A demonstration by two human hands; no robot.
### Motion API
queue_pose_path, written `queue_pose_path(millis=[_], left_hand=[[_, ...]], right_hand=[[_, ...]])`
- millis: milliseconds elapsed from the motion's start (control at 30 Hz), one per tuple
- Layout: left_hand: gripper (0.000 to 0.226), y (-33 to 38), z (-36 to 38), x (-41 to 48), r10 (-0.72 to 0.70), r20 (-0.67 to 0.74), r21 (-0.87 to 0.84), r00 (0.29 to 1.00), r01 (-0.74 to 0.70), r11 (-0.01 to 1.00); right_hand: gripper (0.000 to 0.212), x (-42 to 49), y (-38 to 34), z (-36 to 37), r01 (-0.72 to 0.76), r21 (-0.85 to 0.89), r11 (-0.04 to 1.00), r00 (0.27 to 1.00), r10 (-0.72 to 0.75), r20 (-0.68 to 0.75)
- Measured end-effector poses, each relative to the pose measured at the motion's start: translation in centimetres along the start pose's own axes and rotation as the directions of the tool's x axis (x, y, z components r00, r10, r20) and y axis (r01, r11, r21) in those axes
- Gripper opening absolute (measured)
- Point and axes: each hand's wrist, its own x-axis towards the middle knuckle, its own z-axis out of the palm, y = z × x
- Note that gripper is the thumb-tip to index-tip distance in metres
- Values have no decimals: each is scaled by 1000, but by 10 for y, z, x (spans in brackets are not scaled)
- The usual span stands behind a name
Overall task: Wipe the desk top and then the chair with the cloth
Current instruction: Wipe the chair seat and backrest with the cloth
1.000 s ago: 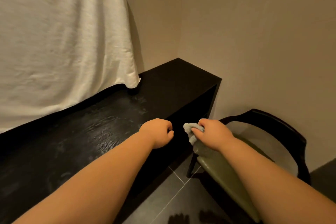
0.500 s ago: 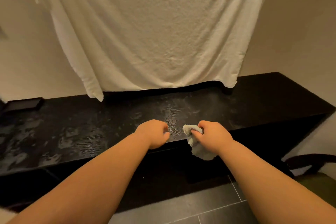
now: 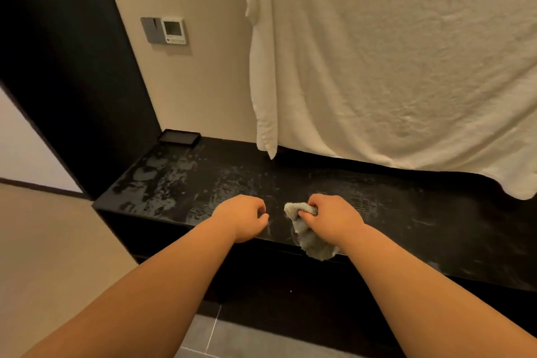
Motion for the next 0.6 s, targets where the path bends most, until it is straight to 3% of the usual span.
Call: queue_pose_path(millis=[600], left_hand=[[32,-155,-27,35,-400,-77,-88,913,394,915]], right_hand=[[22,188,-127,44,343,49,938,923,-346,170]])
